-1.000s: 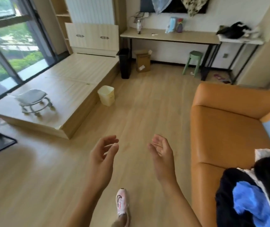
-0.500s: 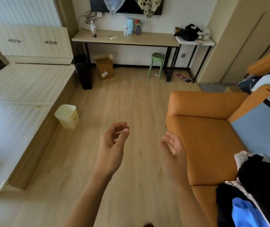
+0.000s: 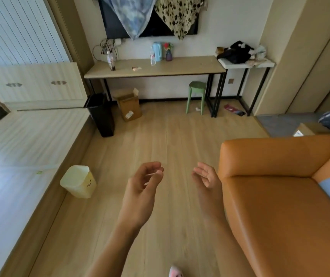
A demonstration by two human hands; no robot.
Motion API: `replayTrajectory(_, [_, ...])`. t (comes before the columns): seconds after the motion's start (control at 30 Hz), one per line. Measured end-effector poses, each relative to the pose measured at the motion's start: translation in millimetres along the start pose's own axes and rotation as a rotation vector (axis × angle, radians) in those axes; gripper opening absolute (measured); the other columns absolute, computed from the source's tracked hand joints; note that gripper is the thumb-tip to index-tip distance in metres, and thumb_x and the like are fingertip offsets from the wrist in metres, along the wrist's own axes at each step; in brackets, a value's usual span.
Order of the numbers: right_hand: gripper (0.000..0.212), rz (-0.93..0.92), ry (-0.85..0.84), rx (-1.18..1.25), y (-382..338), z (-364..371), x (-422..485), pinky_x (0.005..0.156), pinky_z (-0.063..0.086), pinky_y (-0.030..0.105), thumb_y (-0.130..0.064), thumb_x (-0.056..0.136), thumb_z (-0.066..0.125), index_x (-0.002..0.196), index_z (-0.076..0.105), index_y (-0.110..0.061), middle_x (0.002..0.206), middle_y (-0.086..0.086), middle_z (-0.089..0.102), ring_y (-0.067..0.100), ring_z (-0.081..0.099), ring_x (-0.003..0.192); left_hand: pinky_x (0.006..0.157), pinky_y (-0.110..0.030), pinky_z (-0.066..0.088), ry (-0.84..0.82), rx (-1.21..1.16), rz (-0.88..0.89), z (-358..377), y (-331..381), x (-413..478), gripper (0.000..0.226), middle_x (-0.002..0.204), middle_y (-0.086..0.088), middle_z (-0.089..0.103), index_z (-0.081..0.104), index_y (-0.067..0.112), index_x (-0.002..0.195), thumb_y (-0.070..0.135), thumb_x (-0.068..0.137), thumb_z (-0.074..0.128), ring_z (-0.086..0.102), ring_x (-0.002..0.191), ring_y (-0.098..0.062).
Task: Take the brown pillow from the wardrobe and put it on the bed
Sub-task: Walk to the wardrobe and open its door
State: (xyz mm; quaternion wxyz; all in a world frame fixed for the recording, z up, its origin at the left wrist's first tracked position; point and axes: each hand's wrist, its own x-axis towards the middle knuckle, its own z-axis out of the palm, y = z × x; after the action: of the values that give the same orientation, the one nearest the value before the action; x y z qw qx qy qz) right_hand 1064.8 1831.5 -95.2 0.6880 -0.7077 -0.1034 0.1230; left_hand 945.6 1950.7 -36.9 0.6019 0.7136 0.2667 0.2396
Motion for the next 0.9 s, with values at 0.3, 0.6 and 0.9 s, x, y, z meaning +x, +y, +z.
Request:
replayTrajectory(0.3, [0.038, -0.025, 0.048, -0.005, -38, 17, 167, 0.089, 0.048, 0.016, -0.02, 0.103, 0.064, 0.14, 0.058, -0.017, 0.128, -0.003, 0.067, -0.002, 0.062, 0.11, 0.099, -0.039, 0.053, -0.041, -0.06, 0.008, 53, 19, 167, 0.028, 0.108, 0.009, 0.077, 0.071, 0.025, 0.113, 0.038, 0.091, 0.06, 0.07, 0.108, -0.011])
replayTrajectory(0.6, [0.039, 0.031, 0.187, -0.028, -26, 31, 342, 0.086, 0.047, 0.012, -0.018, 0.101, 0.067, 0.139, 0.059, -0.016, 0.13, 0.002, 0.067, 0.004, 0.063, 0.111, 0.085, -0.032, 0.053, -0.226, -0.184, 0.006, 125, 16, 372, 0.036, 0.107, 0.005, 0.078, 0.072, 0.02, 0.112, 0.039, 0.084, 0.057, 0.073, 0.1, -0.013])
replayTrajectory(0.9, [0.03, 0.045, 0.385, -0.004, -45, 33, 520, 0.084, 0.046, 0.016, -0.023, 0.101, 0.068, 0.131, 0.063, -0.025, 0.124, -0.006, 0.069, -0.008, 0.062, 0.107, 0.089, -0.035, 0.053, -0.413, -0.227, 0.01, 198, 39, 572, 0.033, 0.107, 0.008, 0.078, 0.073, 0.024, 0.111, 0.04, 0.089, 0.056, 0.073, 0.101, -0.012])
